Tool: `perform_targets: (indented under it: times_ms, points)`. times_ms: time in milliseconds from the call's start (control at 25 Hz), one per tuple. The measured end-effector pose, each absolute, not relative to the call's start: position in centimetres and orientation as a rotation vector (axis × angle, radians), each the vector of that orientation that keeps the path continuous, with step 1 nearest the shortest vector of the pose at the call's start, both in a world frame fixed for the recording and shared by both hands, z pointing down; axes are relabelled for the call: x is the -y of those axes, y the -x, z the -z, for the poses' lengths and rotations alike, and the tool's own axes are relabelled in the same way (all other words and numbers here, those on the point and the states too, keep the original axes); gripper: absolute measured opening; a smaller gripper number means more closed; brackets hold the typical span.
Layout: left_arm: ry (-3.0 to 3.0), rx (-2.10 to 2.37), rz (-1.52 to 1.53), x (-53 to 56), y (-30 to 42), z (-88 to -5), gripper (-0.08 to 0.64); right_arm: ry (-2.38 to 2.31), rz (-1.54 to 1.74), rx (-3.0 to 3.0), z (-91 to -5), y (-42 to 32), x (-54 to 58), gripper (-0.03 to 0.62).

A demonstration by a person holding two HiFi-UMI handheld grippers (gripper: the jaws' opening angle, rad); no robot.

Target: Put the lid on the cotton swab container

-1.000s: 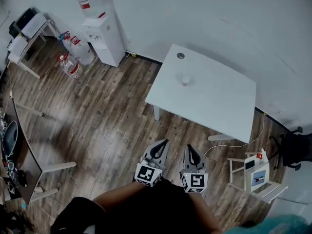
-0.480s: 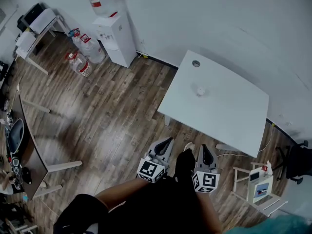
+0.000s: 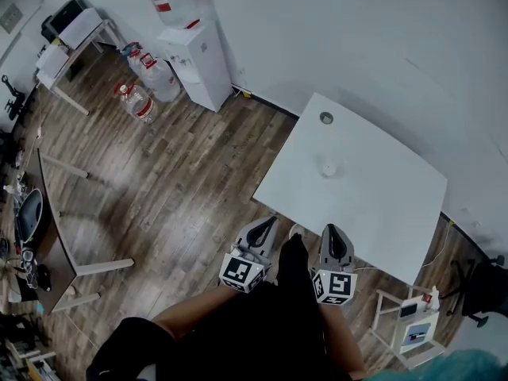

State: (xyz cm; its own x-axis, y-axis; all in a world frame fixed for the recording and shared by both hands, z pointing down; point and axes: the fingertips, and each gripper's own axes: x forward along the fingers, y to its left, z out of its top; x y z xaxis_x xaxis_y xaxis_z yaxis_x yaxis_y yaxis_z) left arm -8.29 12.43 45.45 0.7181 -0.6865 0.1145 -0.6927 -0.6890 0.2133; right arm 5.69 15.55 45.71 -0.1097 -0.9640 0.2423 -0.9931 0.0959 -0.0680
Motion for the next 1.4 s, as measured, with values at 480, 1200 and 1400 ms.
perform_targets:
  times_ms: [480, 1200, 1400]
  points:
    - [-2.677, 1.166, -0.175, -3.1, 0.0, -49.3, 0.014, -1.835, -0.440, 2.272, -50.4, -12.5, -5.5, 0.032]
    - [-2.689, 1.083, -0.434, 2.2, -6.6, -57.9, 0.017, -1.725, -0.503, 2.277, -53.8, -19.5, 0.9, 0.032]
    - [-2.718, 0.935, -0.519, 2.5, -7.9, -60.9, 0.066, -1.718, -0.533, 2.263, -54.5, -20.0, 1.9, 0.032]
